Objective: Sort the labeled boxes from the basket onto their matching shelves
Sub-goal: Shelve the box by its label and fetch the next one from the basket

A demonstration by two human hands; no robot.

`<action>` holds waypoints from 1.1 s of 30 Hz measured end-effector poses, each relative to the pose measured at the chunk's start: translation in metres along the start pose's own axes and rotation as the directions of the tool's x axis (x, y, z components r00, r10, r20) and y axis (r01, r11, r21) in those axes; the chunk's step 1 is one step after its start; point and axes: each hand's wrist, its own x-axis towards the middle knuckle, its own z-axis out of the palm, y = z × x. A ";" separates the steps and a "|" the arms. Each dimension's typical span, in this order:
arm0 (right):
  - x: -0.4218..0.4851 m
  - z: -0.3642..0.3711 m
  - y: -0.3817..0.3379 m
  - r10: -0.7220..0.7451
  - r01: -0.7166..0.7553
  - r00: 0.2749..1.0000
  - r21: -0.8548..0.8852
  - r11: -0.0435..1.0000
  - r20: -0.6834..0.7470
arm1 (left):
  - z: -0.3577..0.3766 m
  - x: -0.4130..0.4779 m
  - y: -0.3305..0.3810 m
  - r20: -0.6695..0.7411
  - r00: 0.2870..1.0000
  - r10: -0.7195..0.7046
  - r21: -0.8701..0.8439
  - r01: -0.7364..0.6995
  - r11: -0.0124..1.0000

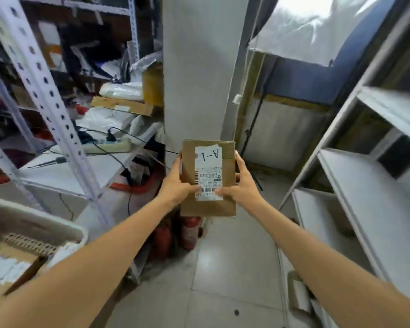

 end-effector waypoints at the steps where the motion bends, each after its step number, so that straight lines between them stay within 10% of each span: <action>1: -0.005 -0.013 0.004 0.016 -0.016 0.998 0.004 1.000 -0.054 | 0.013 0.007 0.007 0.064 0.998 0.009 -0.006 -0.009 1.000; 9: -0.064 -0.098 0.023 0.163 -0.168 0.865 0.031 0.985 -0.474 | 0.123 0.027 0.067 0.514 0.841 0.169 -0.046 -0.169 0.985; 17: -0.173 -0.132 0.041 0.293 -0.303 0.551 0.139 0.943 -0.782 | 0.218 -0.021 0.097 0.835 0.509 0.209 -0.108 -0.220 0.969; 27: -0.356 -0.094 0.036 0.334 -0.392 0.000 0.307 0.867 -0.942 | 0.291 -0.168 0.092 0.976 0.023 0.215 -0.196 -0.319 0.927; 33: -0.441 -0.096 0.005 0.308 -0.422 -0.146 0.341 0.840 -0.940 | 0.308 -0.257 0.121 0.964 -0.101 0.246 -0.266 -0.384 0.884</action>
